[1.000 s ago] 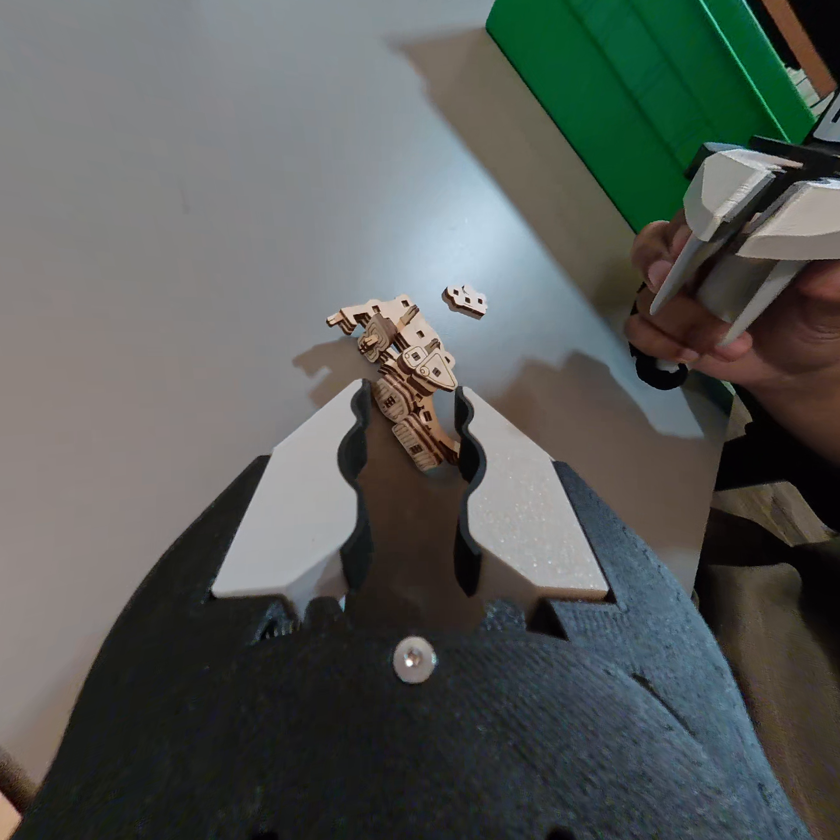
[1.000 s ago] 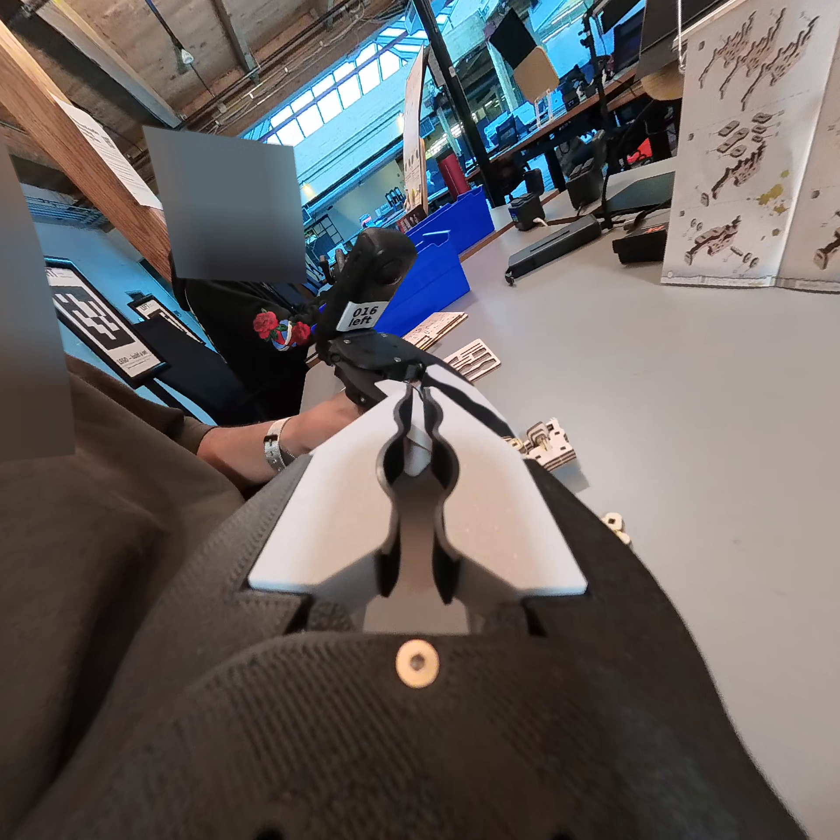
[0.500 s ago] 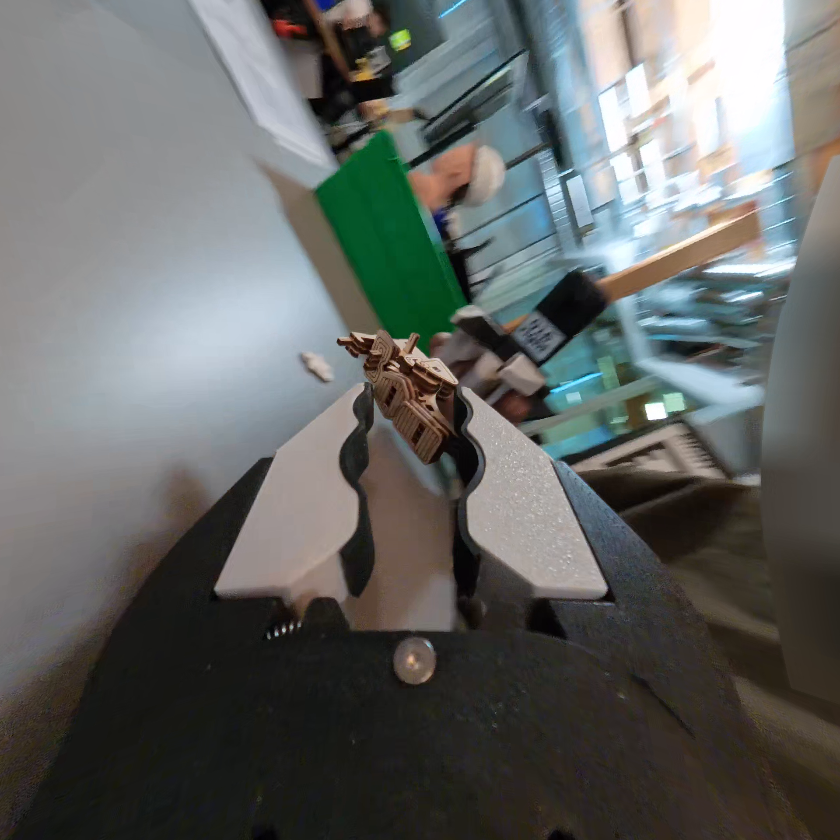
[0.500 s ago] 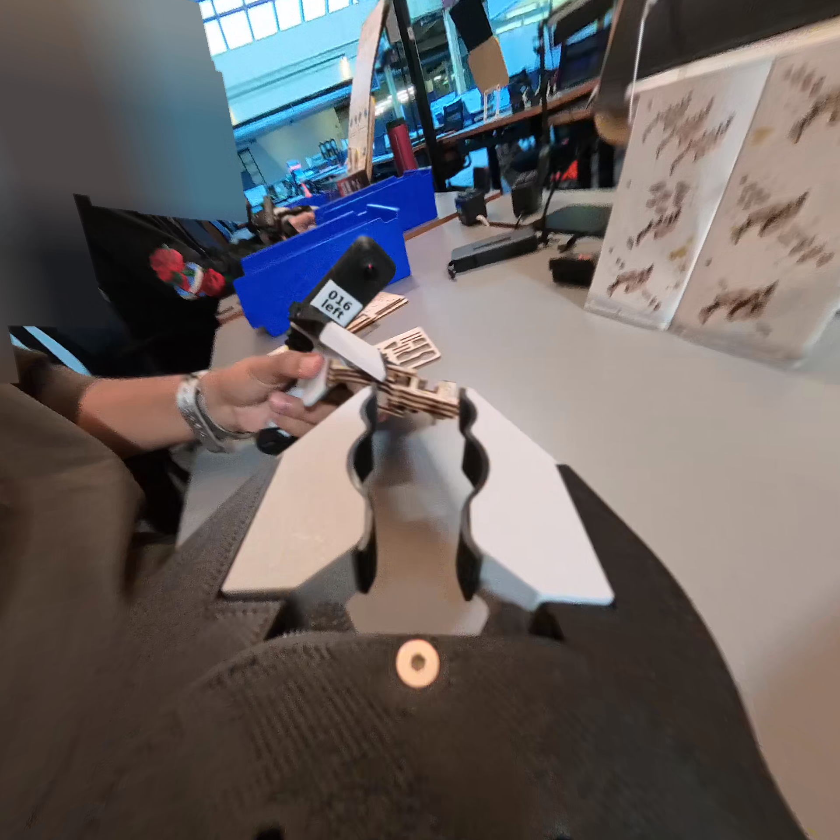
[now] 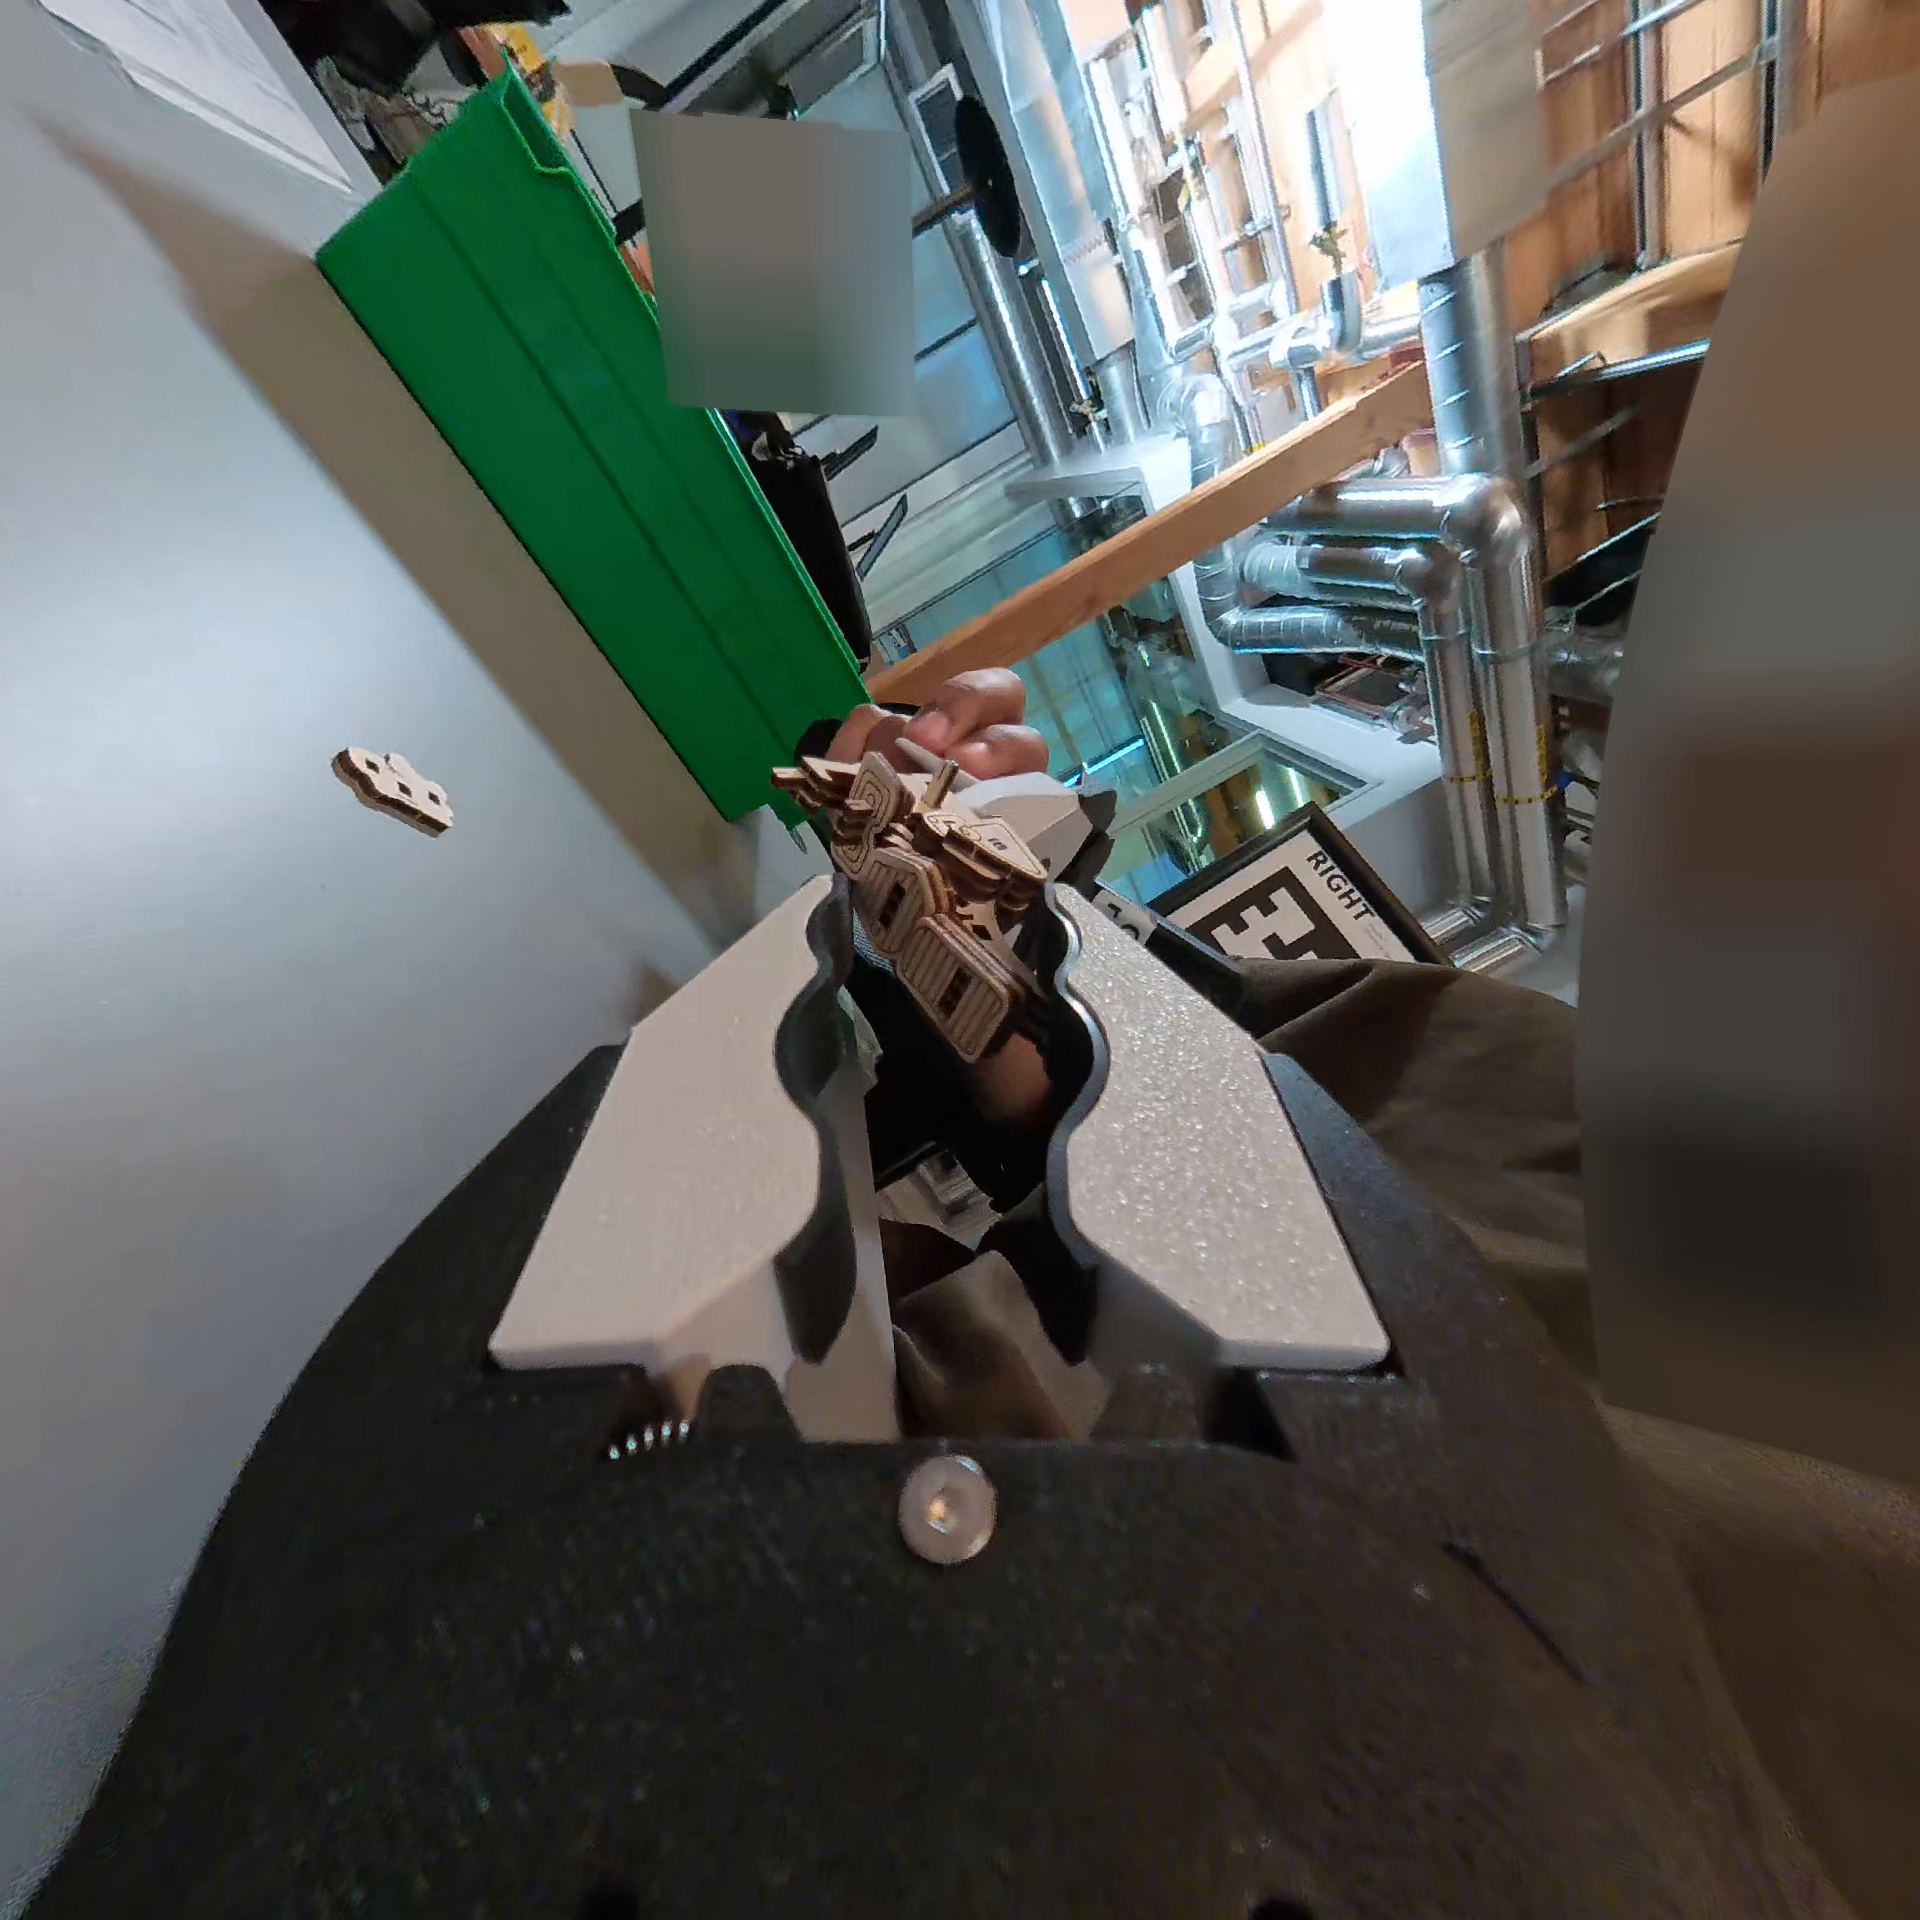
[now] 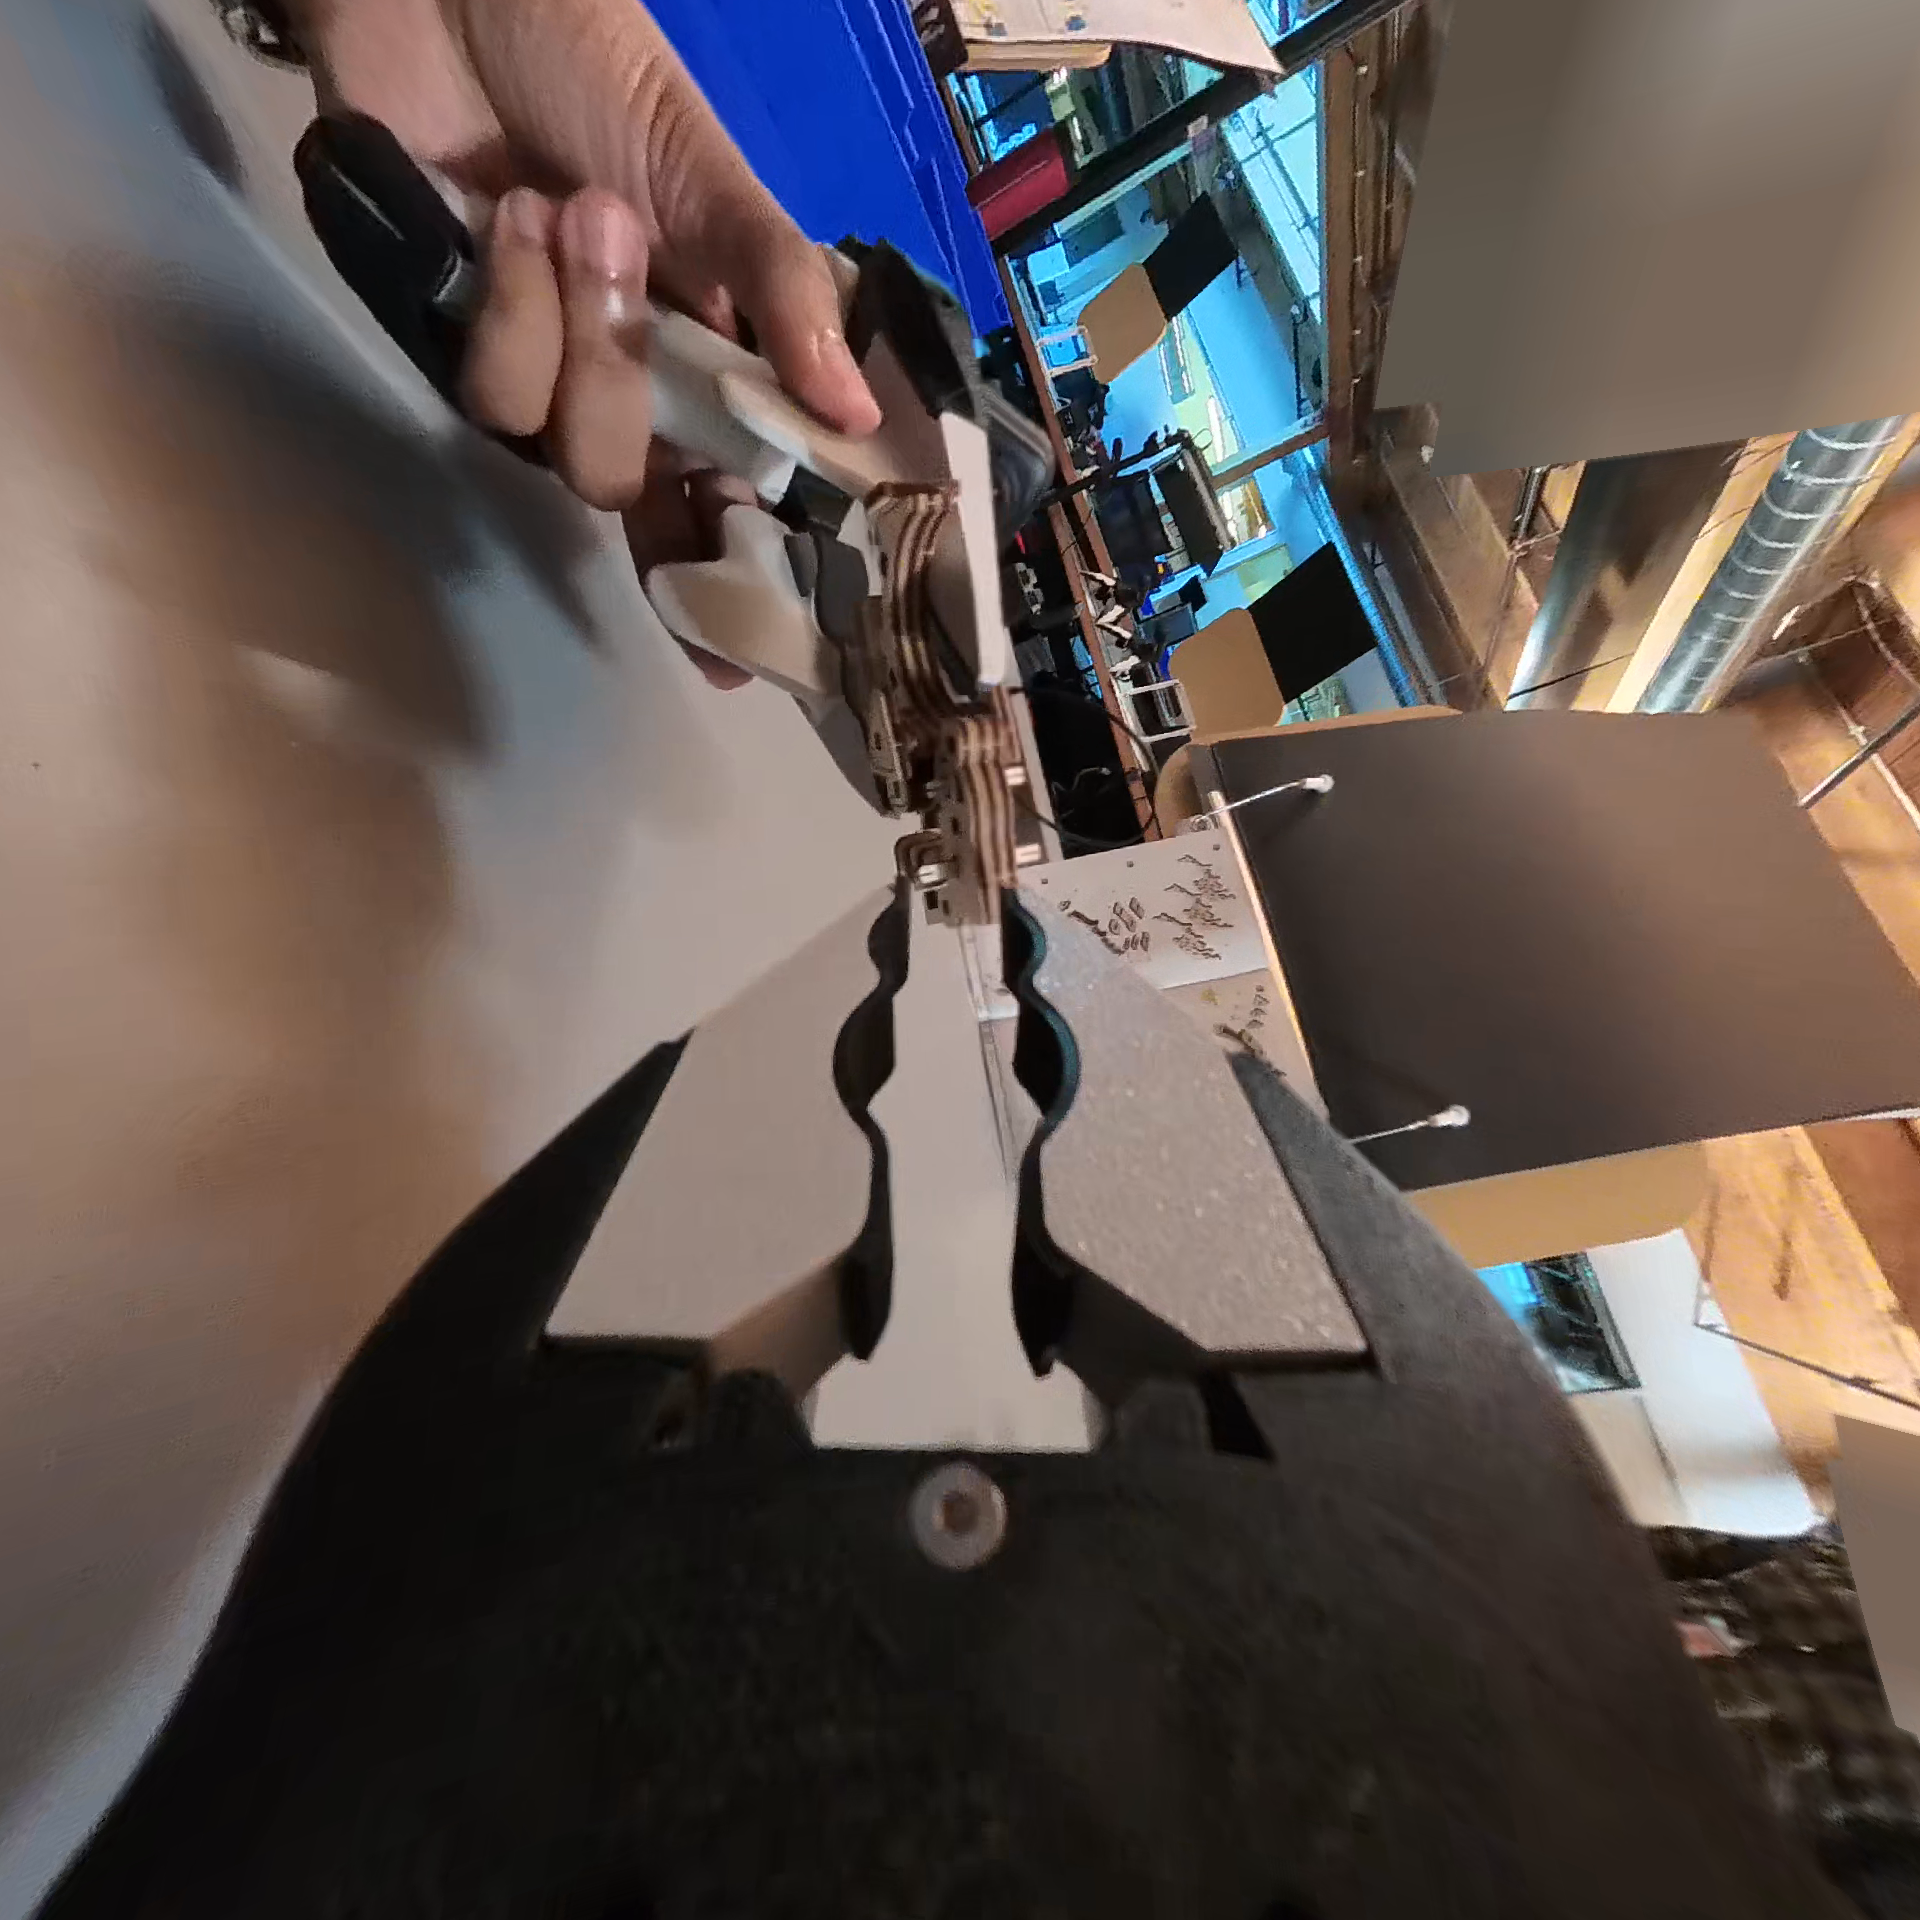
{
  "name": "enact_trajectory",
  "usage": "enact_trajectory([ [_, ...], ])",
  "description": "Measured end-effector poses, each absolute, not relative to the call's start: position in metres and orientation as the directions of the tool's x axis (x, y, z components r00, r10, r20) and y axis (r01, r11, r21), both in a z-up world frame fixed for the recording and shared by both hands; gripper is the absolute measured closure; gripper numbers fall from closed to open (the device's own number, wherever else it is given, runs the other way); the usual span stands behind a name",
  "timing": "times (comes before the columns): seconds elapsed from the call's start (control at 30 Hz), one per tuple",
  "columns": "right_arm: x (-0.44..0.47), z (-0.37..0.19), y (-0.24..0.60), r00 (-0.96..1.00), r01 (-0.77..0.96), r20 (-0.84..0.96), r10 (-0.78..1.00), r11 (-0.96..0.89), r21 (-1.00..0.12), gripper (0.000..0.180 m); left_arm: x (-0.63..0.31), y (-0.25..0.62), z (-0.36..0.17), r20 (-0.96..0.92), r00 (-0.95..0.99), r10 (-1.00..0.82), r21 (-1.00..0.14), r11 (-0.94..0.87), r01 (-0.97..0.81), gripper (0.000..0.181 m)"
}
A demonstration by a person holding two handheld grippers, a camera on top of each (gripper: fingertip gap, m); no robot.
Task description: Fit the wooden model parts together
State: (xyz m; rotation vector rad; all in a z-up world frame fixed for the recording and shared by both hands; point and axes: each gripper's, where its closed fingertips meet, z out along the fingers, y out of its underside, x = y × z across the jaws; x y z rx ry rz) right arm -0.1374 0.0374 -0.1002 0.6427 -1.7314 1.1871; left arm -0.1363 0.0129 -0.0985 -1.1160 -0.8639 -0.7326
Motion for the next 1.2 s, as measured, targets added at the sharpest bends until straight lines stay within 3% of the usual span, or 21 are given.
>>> enact_trajectory([
  [0.37, -0.14, -0.104, 0.043, -0.615, -0.715, 0.784, 0.083, 0.361, -0.598, 0.159, -0.129, 0.02, -0.102, 0.873, 0.48, -0.084, -0.453, 0.221, 0.863, 0.149],
  [0.97, -0.135, -0.122, 0.041, -0.589, -0.741, 0.808, -0.011, 0.406, -0.534, 0.172, -0.129, 0.024, -0.114, 0.874, 0.485, -0.011, -0.476, 0.171, 0.863, 0.149],
  [1.07, -0.132, -0.128, 0.04, -0.656, -0.698, 0.753, -0.047, 0.417, -0.582, 0.172, -0.135, 0.018, -0.109, 0.887, 0.459, -0.045, -0.439, 0.222, 0.871, 0.14],
  [1.2, -0.14, -0.138, 0.042, -0.831, -0.511, 0.556, -0.032, 0.438, -0.739, 0.172, -0.157, -0.003, -0.106, 0.905, 0.424, -0.045, -0.377, 0.379, 0.845, 0.119],
])
